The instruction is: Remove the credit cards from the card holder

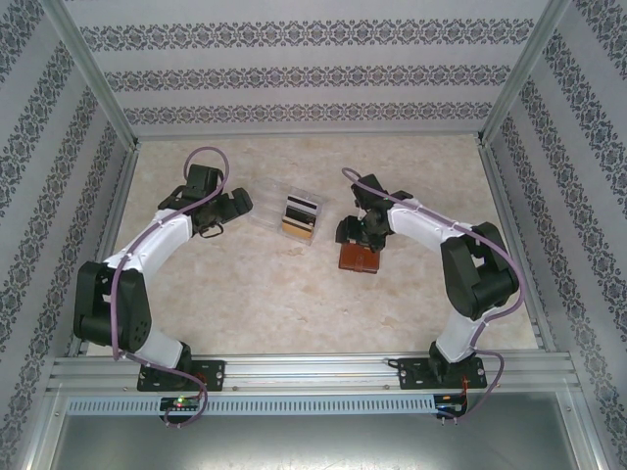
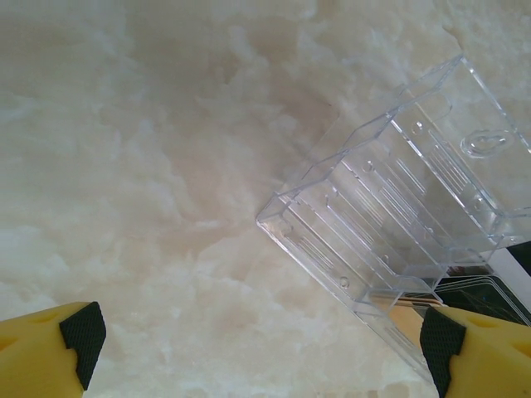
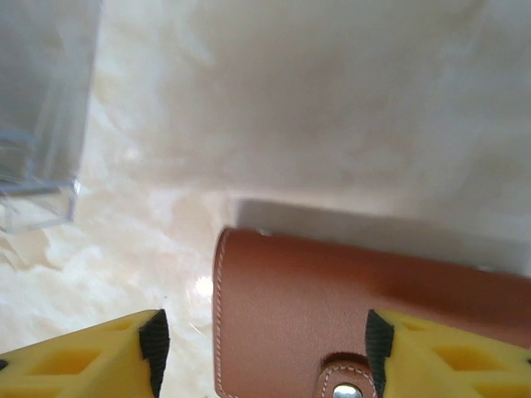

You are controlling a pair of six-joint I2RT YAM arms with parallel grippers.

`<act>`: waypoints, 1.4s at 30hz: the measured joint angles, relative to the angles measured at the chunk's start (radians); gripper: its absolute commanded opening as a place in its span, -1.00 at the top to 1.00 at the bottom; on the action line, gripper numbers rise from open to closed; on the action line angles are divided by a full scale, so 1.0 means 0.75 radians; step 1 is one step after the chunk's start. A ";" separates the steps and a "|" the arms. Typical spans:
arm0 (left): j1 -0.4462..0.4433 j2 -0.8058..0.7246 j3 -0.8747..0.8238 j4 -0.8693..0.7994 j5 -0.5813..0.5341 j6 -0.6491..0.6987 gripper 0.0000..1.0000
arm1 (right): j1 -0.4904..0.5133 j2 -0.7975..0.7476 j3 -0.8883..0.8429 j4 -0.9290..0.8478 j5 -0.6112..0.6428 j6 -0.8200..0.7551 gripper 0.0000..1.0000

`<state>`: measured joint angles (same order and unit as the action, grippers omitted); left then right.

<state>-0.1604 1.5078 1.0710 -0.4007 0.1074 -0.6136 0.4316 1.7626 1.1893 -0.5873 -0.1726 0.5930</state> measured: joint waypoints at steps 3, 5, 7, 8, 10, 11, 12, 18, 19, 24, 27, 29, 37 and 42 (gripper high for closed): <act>0.000 -0.021 -0.006 -0.016 -0.005 0.007 -0.99 | 0.000 0.031 0.080 0.001 0.047 0.013 -0.14; 0.000 -0.030 -0.008 -0.026 -0.005 0.010 -0.99 | 0.001 0.068 0.120 0.002 0.068 0.015 -0.13; 0.001 -0.036 -0.012 -0.036 -0.005 0.011 -0.99 | 0.007 0.107 0.140 0.000 0.084 0.018 -0.13; 0.002 -0.037 -0.014 -0.039 -0.005 0.011 -0.99 | 0.012 0.124 0.144 -0.001 0.089 0.018 -0.13; 0.005 -0.038 -0.020 -0.047 -0.004 0.011 -0.99 | 0.031 0.156 0.145 -0.001 0.096 0.021 -0.08; 0.007 -0.038 -0.023 -0.048 -0.004 0.011 -0.99 | 0.043 0.168 0.145 -0.003 0.096 0.025 -0.08; 0.007 -0.038 -0.027 -0.047 -0.004 0.011 -0.99 | 0.056 0.180 0.145 -0.006 0.096 0.030 -0.05; 0.007 -0.038 -0.039 -0.048 -0.002 0.011 -0.99 | 0.145 0.211 0.146 -0.006 0.096 0.062 0.02; 0.007 -0.038 -0.039 -0.048 0.001 0.011 -0.99 | 0.160 0.210 0.143 -0.004 0.096 0.071 0.03; 0.007 -0.037 -0.042 -0.044 -0.001 0.011 -0.99 | 0.242 0.151 0.052 0.020 0.095 0.105 0.03; 0.007 -0.037 -0.045 -0.040 -0.004 0.011 -0.99 | 0.285 0.082 -0.022 0.007 0.095 0.136 0.03; 0.007 -0.034 -0.047 -0.025 0.006 0.010 -0.99 | 0.302 0.020 -0.073 -0.012 0.098 0.161 0.01; 0.007 0.068 -0.047 0.044 0.171 0.009 -1.00 | 0.179 -0.313 -0.274 0.005 0.178 0.302 0.01; 0.000 0.091 -0.047 0.049 0.282 0.004 -0.97 | 0.049 -0.339 -0.398 -0.002 0.180 0.366 0.02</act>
<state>-0.1604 1.5757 1.0359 -0.3641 0.3191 -0.6106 0.4683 1.5082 0.8909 -0.5884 -0.0376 0.8673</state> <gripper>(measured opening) 0.991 0.492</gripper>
